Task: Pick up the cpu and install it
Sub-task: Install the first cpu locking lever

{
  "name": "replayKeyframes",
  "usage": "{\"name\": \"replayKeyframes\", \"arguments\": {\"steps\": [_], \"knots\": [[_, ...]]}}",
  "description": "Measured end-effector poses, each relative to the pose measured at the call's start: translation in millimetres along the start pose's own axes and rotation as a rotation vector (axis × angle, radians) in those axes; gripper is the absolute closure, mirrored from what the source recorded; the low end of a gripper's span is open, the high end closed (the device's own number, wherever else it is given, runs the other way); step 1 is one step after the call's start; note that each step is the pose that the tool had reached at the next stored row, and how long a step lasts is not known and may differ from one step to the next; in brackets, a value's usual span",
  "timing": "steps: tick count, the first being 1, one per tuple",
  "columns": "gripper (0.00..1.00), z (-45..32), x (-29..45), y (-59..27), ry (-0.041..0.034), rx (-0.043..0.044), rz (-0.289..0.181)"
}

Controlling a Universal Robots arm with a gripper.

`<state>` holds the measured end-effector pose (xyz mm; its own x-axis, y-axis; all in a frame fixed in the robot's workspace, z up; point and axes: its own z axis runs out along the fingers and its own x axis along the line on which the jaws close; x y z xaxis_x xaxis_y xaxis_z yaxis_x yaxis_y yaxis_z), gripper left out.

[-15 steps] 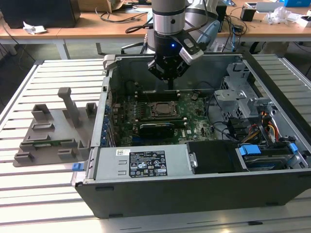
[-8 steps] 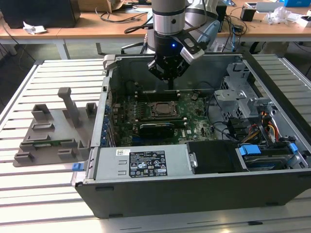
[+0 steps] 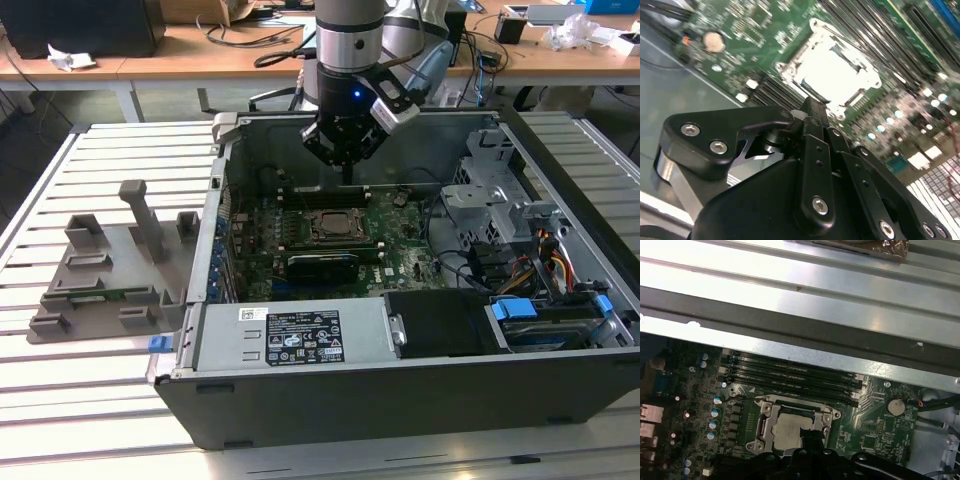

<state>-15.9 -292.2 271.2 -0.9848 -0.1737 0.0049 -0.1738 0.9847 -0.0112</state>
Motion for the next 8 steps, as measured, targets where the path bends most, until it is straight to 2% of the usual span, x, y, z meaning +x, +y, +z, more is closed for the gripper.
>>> {"name": "replayKeyframes", "arguments": {"steps": [1,2,3,8], "knots": [[0.89,0.4,0.6,0.1,0.0436,0.0,0.005],[0.89,0.3,1.1,0.2,0.0447,0.0117,0.014],[0.89,0.4,1.4,0.3,0.0448,0.0152,0.018],[0.89,0.3,7.8,2.1,0.0435,0.0161,0.029]]}}
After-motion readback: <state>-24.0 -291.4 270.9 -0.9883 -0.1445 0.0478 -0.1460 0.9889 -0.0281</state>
